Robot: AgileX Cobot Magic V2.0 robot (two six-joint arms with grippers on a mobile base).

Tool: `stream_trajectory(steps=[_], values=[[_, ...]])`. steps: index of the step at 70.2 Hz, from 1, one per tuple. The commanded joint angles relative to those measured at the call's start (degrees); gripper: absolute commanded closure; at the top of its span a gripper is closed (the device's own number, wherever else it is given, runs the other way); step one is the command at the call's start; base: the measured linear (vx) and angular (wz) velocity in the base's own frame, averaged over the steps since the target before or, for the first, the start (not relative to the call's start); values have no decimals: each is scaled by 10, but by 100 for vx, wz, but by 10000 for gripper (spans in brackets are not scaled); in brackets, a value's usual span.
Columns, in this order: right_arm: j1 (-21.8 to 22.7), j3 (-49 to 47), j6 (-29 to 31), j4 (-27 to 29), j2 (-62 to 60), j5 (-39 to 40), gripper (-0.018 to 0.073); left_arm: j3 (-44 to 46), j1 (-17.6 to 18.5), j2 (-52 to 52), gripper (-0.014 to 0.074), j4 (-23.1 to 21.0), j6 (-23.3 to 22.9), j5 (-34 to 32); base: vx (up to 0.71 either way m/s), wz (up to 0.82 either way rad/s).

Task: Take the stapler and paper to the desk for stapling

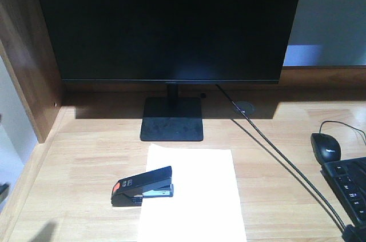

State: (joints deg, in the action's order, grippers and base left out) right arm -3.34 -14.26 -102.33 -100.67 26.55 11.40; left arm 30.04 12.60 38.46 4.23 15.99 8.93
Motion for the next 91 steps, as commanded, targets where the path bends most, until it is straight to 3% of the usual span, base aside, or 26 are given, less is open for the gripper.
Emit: stream_trajectory(steps=[1, 24, 83, 91], values=[[-1, -16, 3, -14, -8, -3, 565, -8, 0, -40, 603, -4, -6, -46, 0, 0], [-1, -16, 3, -15, -8, -3, 565, -41, 0, -137, 603, -4, -6, -16, 0, 0], [-1, -16, 3, -15, -8, -3, 565, -41, 0, -140, 603, -4, -6, -16, 0, 0], [-1, -16, 3, -15, -8, -3, 565, -41, 0, -152, 603, -50, -27, -16, 0, 0]])
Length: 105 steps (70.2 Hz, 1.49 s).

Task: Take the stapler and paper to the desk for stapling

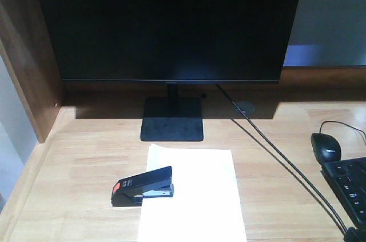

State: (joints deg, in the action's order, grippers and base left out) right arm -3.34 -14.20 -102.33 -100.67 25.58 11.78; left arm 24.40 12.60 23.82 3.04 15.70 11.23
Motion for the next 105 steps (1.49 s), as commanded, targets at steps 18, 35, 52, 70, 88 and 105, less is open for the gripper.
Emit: stream_trajectory(steps=[18, 35, 52, 70, 88, 105], values=[[-1, -16, 3, -15, 1, -7, 565, 15, -24, -45, 603, -52, -106, 6, 0, 0], [-1, -16, 3, -15, 1, -7, 565, -15, -82, -112, 603, -58, -108, 54, 0, 0], [-1, -16, 3, -15, 1, -6, 565, -136, -110, -195, 603, -82, -109, 20, 0, 0], [-1, -16, 3, -15, 1, -6, 565, -256, -115, -240, 603, -103, -109, -50, 0, 0], [-1, -16, 3, -15, 1, -6, 565, -276, -115, -252, 603, -101, -108, -79, 0, 0], [-1, -16, 3, -15, 1, -6, 565, -276, -115, -251, 603, -101, -108, -78, 0, 0]])
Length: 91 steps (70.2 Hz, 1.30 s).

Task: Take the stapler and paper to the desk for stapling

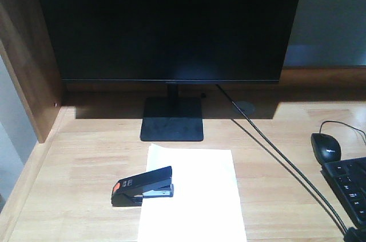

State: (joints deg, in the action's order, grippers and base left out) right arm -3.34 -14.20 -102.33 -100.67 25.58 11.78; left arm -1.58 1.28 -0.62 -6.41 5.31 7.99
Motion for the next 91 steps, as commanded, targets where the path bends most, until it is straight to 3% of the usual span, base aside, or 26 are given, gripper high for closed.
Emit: stream_trajectory(steps=[1, 60, 67, 72, 77, 84, 91], values=[[-1, -16, 3, -15, 1, -6, 565, -16, -1, -7, 603, -6, -4, -46, 0, 0], [-1, -16, 3, -15, 1, -7, 565, -16, -1, -7, 603, -6, -4, -46, 0, 0], [-1, -16, 30, -4, 1, -31, 565, -16, -1, -7, 603, -6, -4, -46, 0, 0], [-1, -15, 64, 37, 1, -42, 565, -16, -1, -7, 603, -6, -4, -46, 0, 0], [-1, -15, 119, 113, 1, -56, 565, -16, -1, -7, 603, -6, -4, -46, 0, 0], [-1, -15, 255, 263, 1, -79, 565, -16, -1, -7, 603, -6, -4, -46, 0, 0], [-1, -15, 434, 447, 1, -100, 565, -16, -1, -7, 603, -6, -4, -46, 0, 0]])
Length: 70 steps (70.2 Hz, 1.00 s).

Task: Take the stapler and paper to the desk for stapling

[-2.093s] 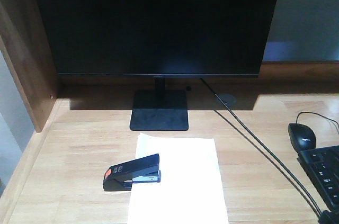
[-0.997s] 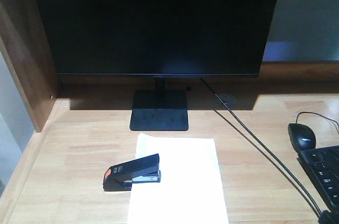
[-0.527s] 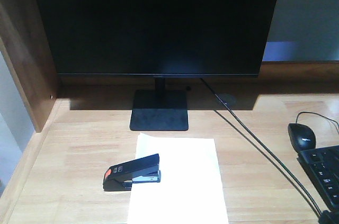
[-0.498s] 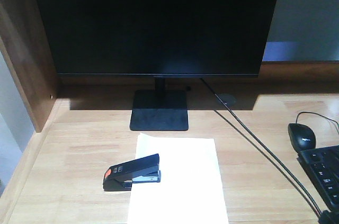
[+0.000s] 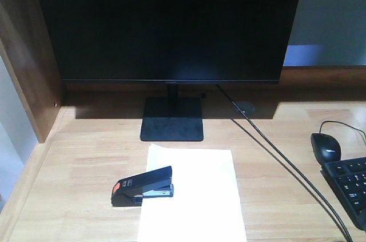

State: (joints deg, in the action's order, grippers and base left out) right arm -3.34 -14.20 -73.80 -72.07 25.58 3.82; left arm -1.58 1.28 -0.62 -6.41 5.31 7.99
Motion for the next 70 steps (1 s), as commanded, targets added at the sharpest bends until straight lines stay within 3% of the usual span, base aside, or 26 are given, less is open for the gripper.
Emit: stream_trajectory(steps=[1, 10, 14, 19, 24, 50, 70], values=[[-1, -15, 187, 187, 1, -23, 565, -16, -1, -7, 603, -6, -4, -46, 0, 0], [-1, -15, 411, 423, 1, -50, 565, -16, -1, -7, 603, -6, -4, -46, 0, 0], [-1, -15, 496, 496, 1, -60, 565, -16, -1, -7, 603, -6, -4, -46, 0, 0], [-1, -15, 560, 559, 1, -65, 565, -16, -1, -7, 603, -6, -4, -46, 0, 0], [-1, -15, 592, 583, 1, -65, 565, -16, -1, -7, 603, -6, -4, -46, 0, 0], [0, -15, 592, 591, 1, -84, 565, -16, -1, -7, 603, -7, -4, -46, 0, 0], [0, 27, 731, 681, -71, -107, 565, -16, -1, -7, 603, -7, -4, -46, 0, 0]])
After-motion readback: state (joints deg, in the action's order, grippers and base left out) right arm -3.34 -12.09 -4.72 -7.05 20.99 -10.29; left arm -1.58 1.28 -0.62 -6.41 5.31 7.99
